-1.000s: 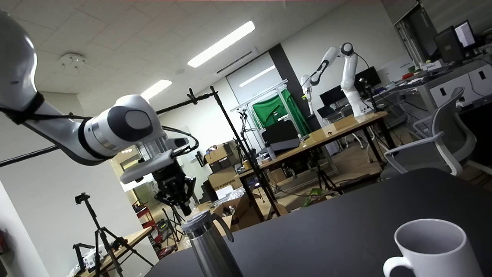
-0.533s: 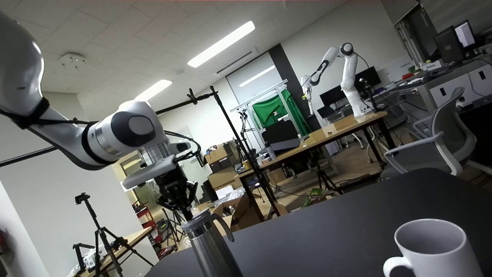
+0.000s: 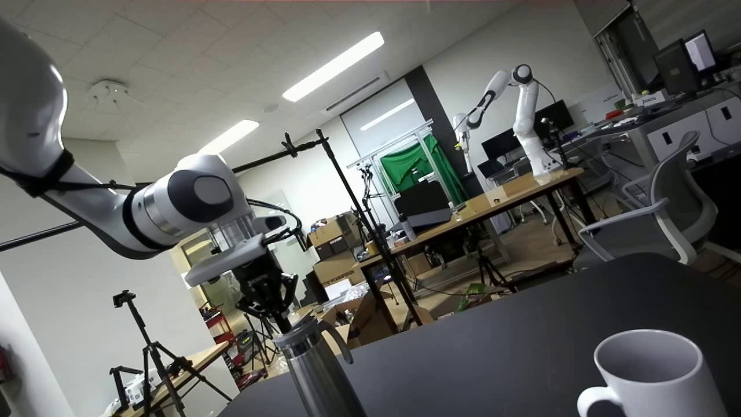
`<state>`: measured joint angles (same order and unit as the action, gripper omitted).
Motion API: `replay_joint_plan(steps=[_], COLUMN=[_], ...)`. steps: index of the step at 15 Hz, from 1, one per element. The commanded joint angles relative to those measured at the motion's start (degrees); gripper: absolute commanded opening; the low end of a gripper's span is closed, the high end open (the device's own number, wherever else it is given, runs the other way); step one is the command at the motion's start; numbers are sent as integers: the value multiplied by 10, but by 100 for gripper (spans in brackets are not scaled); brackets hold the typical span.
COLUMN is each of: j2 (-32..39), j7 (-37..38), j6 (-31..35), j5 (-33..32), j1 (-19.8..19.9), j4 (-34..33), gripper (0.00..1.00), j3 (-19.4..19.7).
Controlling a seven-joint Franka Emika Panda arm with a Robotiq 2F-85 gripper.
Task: Push the lid on the tap of the flask
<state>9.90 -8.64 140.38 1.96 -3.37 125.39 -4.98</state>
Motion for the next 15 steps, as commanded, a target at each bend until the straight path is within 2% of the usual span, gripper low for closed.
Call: replay_joint_plan(steps=[1,5,10,11,13,15], j2=[23,15,-29,-44,-67,-91], j7=[23,28,26,19,14,12], j6=[18,19,-31,-52,-86,-119], j5=[-32,-48,-41,-39,-38,-40], j1=[-8,-11,-9,-6,-2,4], j4=[2,7,8,12,16,18], gripper=[0,0,0,26,32,46], j3=[5,2,2,3,7,13])
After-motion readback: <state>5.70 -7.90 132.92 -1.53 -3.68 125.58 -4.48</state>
